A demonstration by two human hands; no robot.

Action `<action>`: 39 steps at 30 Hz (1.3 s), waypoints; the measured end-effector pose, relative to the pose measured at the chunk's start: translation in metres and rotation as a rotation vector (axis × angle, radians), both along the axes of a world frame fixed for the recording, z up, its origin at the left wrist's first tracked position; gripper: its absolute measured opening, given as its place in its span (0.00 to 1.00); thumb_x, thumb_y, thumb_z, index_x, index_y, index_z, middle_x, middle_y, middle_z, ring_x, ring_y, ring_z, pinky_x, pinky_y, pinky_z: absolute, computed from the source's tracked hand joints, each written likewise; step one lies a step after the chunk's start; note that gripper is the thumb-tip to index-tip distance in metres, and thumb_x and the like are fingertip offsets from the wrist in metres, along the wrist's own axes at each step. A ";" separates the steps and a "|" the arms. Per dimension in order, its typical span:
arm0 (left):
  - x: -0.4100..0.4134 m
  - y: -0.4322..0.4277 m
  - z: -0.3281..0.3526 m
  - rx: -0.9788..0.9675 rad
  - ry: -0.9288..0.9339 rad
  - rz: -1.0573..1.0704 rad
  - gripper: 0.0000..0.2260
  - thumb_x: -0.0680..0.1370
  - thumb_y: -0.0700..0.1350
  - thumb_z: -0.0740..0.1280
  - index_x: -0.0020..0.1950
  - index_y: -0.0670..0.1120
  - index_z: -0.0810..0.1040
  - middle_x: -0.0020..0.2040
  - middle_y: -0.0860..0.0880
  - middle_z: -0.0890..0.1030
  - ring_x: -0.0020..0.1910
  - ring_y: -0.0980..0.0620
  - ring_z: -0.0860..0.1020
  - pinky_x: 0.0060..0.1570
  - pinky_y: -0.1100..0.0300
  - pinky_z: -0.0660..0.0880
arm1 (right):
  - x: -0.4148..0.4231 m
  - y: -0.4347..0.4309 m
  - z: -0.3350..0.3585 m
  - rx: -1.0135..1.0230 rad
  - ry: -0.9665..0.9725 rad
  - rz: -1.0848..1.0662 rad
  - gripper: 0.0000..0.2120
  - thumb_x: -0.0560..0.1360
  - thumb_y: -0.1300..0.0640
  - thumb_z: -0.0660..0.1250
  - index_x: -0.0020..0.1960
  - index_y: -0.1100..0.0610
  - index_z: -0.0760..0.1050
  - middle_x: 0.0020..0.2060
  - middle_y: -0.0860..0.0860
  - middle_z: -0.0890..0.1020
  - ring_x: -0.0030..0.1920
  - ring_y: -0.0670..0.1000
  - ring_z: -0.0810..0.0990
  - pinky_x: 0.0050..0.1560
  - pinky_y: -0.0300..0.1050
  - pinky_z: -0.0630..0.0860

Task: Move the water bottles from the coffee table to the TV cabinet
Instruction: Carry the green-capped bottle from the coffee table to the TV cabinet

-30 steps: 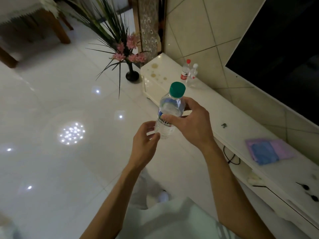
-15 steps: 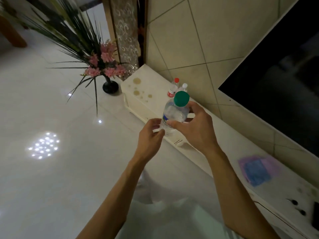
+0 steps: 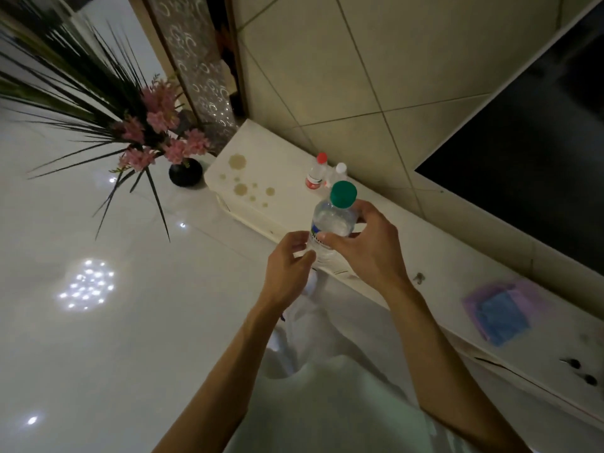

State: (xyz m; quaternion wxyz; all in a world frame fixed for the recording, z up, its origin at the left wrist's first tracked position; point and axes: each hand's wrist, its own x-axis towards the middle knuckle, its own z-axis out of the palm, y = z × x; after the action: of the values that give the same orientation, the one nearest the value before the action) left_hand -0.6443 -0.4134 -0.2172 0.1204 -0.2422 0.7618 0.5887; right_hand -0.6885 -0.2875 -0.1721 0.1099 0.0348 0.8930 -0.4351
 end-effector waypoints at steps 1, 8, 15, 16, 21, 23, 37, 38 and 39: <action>-0.012 0.000 -0.004 0.003 -0.013 -0.013 0.16 0.79 0.39 0.63 0.67 0.45 0.73 0.65 0.48 0.77 0.58 0.54 0.75 0.55 0.63 0.71 | -0.012 0.000 -0.005 -0.003 -0.010 -0.002 0.32 0.64 0.45 0.78 0.63 0.50 0.72 0.55 0.44 0.78 0.55 0.49 0.79 0.55 0.46 0.79; -0.103 -0.006 -0.025 -0.083 -0.105 -0.066 0.15 0.80 0.40 0.63 0.67 0.45 0.73 0.65 0.49 0.77 0.59 0.52 0.76 0.55 0.63 0.72 | -0.099 -0.004 -0.026 -0.049 -0.072 0.003 0.32 0.65 0.45 0.77 0.65 0.52 0.71 0.57 0.45 0.78 0.56 0.47 0.78 0.59 0.44 0.77; -0.171 -0.012 -0.061 -0.107 -0.140 -0.154 0.15 0.79 0.38 0.62 0.65 0.43 0.74 0.63 0.47 0.78 0.59 0.48 0.78 0.56 0.59 0.75 | -0.154 -0.005 -0.066 -0.065 -0.071 -0.034 0.32 0.66 0.47 0.78 0.65 0.53 0.69 0.53 0.43 0.75 0.51 0.42 0.74 0.46 0.27 0.70; -0.176 -0.013 -0.068 -0.096 -0.152 -0.164 0.14 0.79 0.38 0.62 0.65 0.43 0.75 0.62 0.47 0.79 0.58 0.48 0.78 0.57 0.57 0.76 | -0.157 -0.007 -0.074 -0.057 -0.075 -0.043 0.32 0.66 0.47 0.78 0.65 0.53 0.69 0.55 0.45 0.77 0.52 0.42 0.74 0.48 0.28 0.71; -0.189 -0.024 -0.118 -0.074 -0.271 -0.241 0.13 0.79 0.41 0.63 0.63 0.47 0.76 0.60 0.48 0.81 0.56 0.48 0.80 0.61 0.49 0.77 | -0.165 -0.016 -0.122 0.025 -0.139 -0.063 0.32 0.67 0.45 0.77 0.65 0.52 0.69 0.58 0.49 0.79 0.52 0.43 0.74 0.52 0.30 0.69; -0.193 -0.029 -0.145 -0.077 -0.312 -0.287 0.14 0.79 0.40 0.63 0.64 0.46 0.76 0.60 0.47 0.81 0.57 0.47 0.80 0.61 0.49 0.76 | -0.166 -0.021 -0.144 0.047 -0.144 -0.076 0.31 0.66 0.45 0.77 0.65 0.54 0.70 0.57 0.49 0.79 0.52 0.42 0.73 0.52 0.30 0.69; -0.254 -0.063 -0.309 0.132 -0.446 -0.323 0.15 0.81 0.43 0.63 0.67 0.49 0.72 0.56 0.47 0.83 0.54 0.48 0.82 0.59 0.47 0.78 | -0.196 -0.064 -0.309 0.132 -0.109 -0.287 0.29 0.67 0.46 0.77 0.63 0.54 0.72 0.57 0.51 0.81 0.58 0.51 0.79 0.61 0.48 0.77; -0.259 -0.063 -0.316 0.166 -0.442 -0.299 0.15 0.81 0.44 0.62 0.68 0.48 0.72 0.56 0.46 0.83 0.55 0.47 0.82 0.59 0.46 0.78 | -0.200 -0.066 -0.317 0.131 -0.106 -0.298 0.29 0.68 0.46 0.76 0.64 0.54 0.71 0.58 0.51 0.80 0.58 0.51 0.79 0.61 0.50 0.77; -0.265 -0.063 -0.320 0.190 -0.440 -0.285 0.15 0.81 0.44 0.62 0.68 0.47 0.72 0.57 0.45 0.82 0.56 0.46 0.81 0.60 0.46 0.77 | -0.203 -0.069 -0.323 0.125 -0.104 -0.312 0.29 0.68 0.46 0.76 0.64 0.53 0.71 0.58 0.51 0.80 0.58 0.50 0.79 0.61 0.51 0.77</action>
State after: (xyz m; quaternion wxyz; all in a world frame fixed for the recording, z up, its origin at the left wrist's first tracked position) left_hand -0.9092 -0.4767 -0.5372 0.3865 -0.2422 0.6852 0.5679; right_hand -0.8913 -0.3561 -0.4952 0.0848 0.2023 0.8952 -0.3879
